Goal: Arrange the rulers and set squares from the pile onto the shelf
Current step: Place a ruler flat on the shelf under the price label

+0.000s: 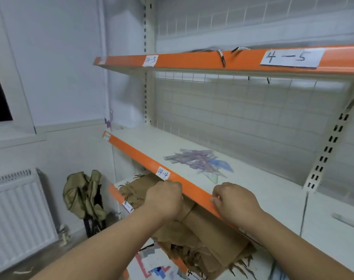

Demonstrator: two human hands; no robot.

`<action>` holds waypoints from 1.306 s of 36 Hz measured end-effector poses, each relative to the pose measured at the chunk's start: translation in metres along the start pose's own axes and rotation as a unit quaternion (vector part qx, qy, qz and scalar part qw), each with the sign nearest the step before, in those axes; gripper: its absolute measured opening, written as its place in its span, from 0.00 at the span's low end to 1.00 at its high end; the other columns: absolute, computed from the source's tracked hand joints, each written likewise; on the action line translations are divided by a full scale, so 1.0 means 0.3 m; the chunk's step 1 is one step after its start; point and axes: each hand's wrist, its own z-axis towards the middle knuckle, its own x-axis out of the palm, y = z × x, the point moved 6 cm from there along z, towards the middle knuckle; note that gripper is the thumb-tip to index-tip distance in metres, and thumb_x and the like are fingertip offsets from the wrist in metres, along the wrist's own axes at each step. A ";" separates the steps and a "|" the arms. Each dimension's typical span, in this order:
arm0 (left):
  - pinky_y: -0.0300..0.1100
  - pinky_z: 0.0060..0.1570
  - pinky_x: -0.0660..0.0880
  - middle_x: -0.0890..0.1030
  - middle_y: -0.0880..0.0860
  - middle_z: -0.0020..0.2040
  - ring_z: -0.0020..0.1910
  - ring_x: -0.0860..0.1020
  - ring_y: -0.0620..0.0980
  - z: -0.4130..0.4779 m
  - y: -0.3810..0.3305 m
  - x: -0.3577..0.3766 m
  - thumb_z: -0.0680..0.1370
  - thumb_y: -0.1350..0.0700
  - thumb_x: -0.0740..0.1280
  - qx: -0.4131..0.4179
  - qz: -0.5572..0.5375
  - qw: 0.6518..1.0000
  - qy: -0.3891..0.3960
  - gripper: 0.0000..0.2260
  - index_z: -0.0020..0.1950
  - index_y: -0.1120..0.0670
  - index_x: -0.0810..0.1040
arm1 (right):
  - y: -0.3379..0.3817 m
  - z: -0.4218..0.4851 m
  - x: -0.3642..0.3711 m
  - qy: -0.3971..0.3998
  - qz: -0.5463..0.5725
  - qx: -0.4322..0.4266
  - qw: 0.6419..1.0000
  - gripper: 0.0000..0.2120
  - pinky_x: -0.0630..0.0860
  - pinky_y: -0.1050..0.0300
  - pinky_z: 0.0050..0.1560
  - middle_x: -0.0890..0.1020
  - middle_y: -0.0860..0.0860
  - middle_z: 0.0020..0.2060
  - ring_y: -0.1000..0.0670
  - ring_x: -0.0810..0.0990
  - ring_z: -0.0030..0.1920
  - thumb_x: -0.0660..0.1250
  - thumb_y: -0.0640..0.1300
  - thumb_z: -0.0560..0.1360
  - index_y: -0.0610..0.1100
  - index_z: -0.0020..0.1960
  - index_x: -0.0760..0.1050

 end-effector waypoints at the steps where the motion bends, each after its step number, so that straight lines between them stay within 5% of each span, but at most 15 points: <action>1: 0.43 0.37 0.64 0.69 0.52 0.38 0.44 0.73 0.54 0.028 0.021 0.004 0.79 0.57 0.57 -0.003 0.005 1.000 -0.004 0.12 0.36 0.54 0.60 | 0.002 0.041 0.009 -0.001 0.000 0.000 1.000 0.13 0.74 0.55 0.47 0.78 0.52 0.49 0.50 0.77 0.50 0.56 0.53 0.79 0.49 0.52 0.77; 3: 0.42 0.37 0.64 0.67 0.50 0.37 0.46 0.75 0.54 0.086 0.055 0.015 0.79 0.57 0.57 -0.002 0.006 1.000 0.001 0.10 0.37 0.55 0.62 | 0.005 0.124 0.023 -0.009 0.006 -0.001 1.000 0.13 0.74 0.56 0.48 0.79 0.52 0.50 0.50 0.77 0.52 0.56 0.53 0.79 0.49 0.51 0.77; 8: 0.44 0.46 0.70 0.76 0.57 0.56 0.56 0.75 0.57 0.260 0.131 0.024 0.80 0.55 0.57 0.004 0.016 1.000 0.022 0.09 0.56 0.57 0.73 | -0.008 0.320 0.080 -0.014 0.020 0.009 1.000 0.13 0.70 0.61 0.45 0.81 0.54 0.51 0.53 0.78 0.52 0.56 0.52 0.79 0.49 0.50 0.78; 16: 0.44 0.51 0.71 0.75 0.56 0.59 0.59 0.74 0.56 0.494 0.202 0.093 0.79 0.56 0.59 0.008 -0.009 0.999 0.031 0.11 0.61 0.56 0.73 | -0.098 0.497 0.153 0.025 -0.027 0.058 0.998 0.12 0.74 0.59 0.52 0.81 0.50 0.46 0.47 0.79 0.50 0.56 0.44 0.77 0.46 0.50 0.79; 19: 0.44 0.54 0.71 0.74 0.55 0.60 0.60 0.74 0.55 0.563 0.202 0.131 0.79 0.56 0.58 0.027 -0.019 0.999 0.041 0.13 0.63 0.55 0.72 | -0.134 0.524 0.176 0.046 -0.054 0.098 0.993 0.13 0.71 0.62 0.53 0.80 0.52 0.52 0.49 0.77 0.54 0.56 0.42 0.76 0.48 0.54 0.76; 24: 0.44 0.52 0.71 0.74 0.55 0.59 0.59 0.74 0.54 0.650 0.190 0.165 0.80 0.56 0.57 0.075 -0.024 0.996 0.039 0.13 0.62 0.55 0.72 | -0.191 0.550 0.218 0.069 0.007 0.182 0.981 0.12 0.68 0.62 0.46 0.76 0.51 0.57 0.49 0.76 0.58 0.59 0.48 0.76 0.48 0.57 0.74; 29: 0.42 0.48 0.70 0.76 0.55 0.58 0.57 0.75 0.54 0.725 0.189 0.191 0.80 0.57 0.57 0.125 -0.034 0.990 0.049 0.13 0.63 0.55 0.73 | -0.199 0.558 0.269 0.097 0.045 0.233 0.967 0.23 0.71 0.58 0.60 0.72 0.52 0.64 0.49 0.72 0.65 0.61 0.56 0.75 0.55 0.69 0.68; 34: 0.42 0.53 0.69 0.75 0.54 0.61 0.61 0.71 0.53 0.788 0.191 0.214 0.80 0.56 0.58 0.185 -0.025 0.981 0.047 0.14 0.64 0.54 0.73 | -0.215 0.571 0.272 0.094 0.061 0.264 0.958 0.24 0.74 0.60 0.55 0.76 0.55 0.59 0.51 0.77 0.56 0.63 0.59 0.69 0.59 0.65 0.69; 37: 0.44 0.56 0.69 0.73 0.54 0.62 0.62 0.69 0.54 0.819 0.189 0.230 0.80 0.54 0.60 0.210 -0.016 0.976 0.051 0.16 0.67 0.52 0.71 | -0.209 0.568 0.214 0.125 0.045 0.279 0.951 0.15 0.69 0.62 0.50 0.73 0.50 0.57 0.50 0.75 0.53 0.64 0.52 0.74 0.53 0.60 0.74; 39: 0.44 0.57 0.68 0.73 0.54 0.62 0.62 0.68 0.54 0.832 0.187 0.240 0.80 0.54 0.60 0.222 -0.019 0.973 0.062 0.17 0.68 0.52 0.69 | -0.227 0.558 0.183 0.116 0.015 0.283 0.952 0.06 0.69 0.60 0.45 0.71 0.51 0.47 0.48 0.76 0.50 0.61 0.47 0.76 0.51 0.50 0.75; 43: 0.45 0.59 0.67 0.70 0.54 0.65 0.64 0.67 0.55 0.853 0.173 0.241 0.79 0.54 0.60 0.246 -0.035 0.967 0.052 0.19 0.70 0.52 0.66 | -0.276 0.524 0.126 0.070 -0.043 0.314 0.946 0.16 0.63 0.60 0.31 0.64 0.54 0.34 0.48 0.73 0.42 0.58 0.41 0.76 0.50 0.30 0.63; 47: 0.44 0.61 0.66 0.69 0.52 0.67 0.65 0.66 0.53 0.871 0.147 0.222 0.79 0.53 0.61 0.262 -0.063 0.963 0.026 0.22 0.73 0.51 0.63 | -0.289 0.508 0.040 0.004 -0.015 0.327 0.945 0.12 0.72 0.55 0.41 0.76 0.53 0.42 0.47 0.76 0.46 0.58 0.40 0.77 0.52 0.40 0.75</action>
